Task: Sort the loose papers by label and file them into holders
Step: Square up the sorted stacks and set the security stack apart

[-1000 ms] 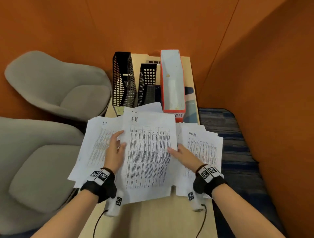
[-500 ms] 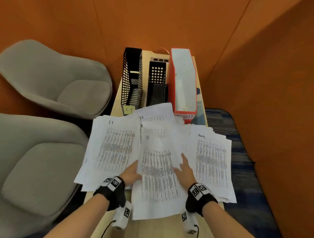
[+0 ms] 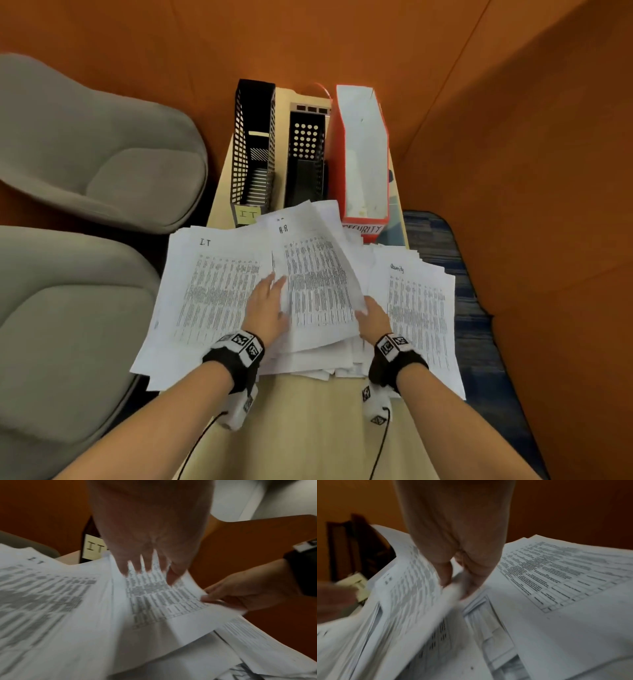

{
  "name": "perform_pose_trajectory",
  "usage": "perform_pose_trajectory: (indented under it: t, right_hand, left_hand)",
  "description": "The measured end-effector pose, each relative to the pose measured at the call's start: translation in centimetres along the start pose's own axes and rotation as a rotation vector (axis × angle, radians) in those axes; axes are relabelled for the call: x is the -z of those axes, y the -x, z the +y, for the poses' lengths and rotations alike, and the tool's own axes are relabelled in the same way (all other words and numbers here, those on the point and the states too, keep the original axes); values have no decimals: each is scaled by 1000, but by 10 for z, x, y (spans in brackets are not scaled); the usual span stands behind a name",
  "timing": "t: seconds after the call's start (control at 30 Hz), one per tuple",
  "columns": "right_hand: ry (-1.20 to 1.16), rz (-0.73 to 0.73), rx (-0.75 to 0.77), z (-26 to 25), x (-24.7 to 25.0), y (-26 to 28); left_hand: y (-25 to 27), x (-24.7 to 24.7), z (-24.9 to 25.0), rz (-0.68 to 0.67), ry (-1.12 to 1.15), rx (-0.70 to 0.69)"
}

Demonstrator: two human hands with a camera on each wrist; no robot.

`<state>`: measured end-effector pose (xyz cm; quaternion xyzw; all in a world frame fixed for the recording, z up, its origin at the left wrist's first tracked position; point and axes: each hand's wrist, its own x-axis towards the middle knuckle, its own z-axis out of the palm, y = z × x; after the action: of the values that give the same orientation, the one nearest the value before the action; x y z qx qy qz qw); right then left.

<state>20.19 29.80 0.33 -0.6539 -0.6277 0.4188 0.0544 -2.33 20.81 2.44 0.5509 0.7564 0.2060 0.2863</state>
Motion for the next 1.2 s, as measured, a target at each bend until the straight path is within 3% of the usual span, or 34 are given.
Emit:
perform_pose_trajectory:
  t: [0.07, 0.1, 0.17, 0.23, 0.3, 0.33, 0.4, 0.47, 0.6, 0.67, 0.77, 0.9, 1.03, 1.2]
  right_hand:
    - [8, -88, -69, 2, 7, -12]
    - [-7, -61, -115, 9, 15, -19]
    - [0, 132, -212, 36, 40, -26]
    - [58, 344, -388, 72, 73, -25]
    - [94, 412, -618, 110, 99, -13]
    - [66, 385, -702, 130, 108, -10]
    - [-77, 175, -757, 156, 120, -6]
    - [-170, -27, -657, 167, 125, -8]
    - [-447, -165, -426, 155, 120, -23]
    - [-340, -262, -345, 143, 113, -29]
    - [-195, -199, -307, 139, 109, -35]
    - [-128, -42, -258, 144, 98, -34]
    - [-84, -41, -249, 140, 90, -41]
    - [-49, -64, -445, 131, 95, -48]
  left_hand:
    - [-5, -13, 19, -233, -80, -78]
    - [-8, -24, 25, -366, -140, -81]
    - [-11, -41, 31, -553, -255, -22]
    - [-10, -57, 33, -644, -340, 59]
    - [-5, -65, 35, -712, -374, 81]
    - [-3, -68, 36, -722, -391, 76]
    - [-7, -73, 33, -687, -405, 76]
    - [-14, -76, 32, -661, -408, 83]
    - [-21, -75, 46, -677, -567, 63]
    - [-20, -75, 45, -677, -589, 78]
    - [-10, -82, 38, -653, -558, 190]
    - [-4, -90, 45, -626, -571, 199]
    - [-12, -92, 47, -600, -550, 237]
    - [-11, -95, 48, -573, -530, 248]
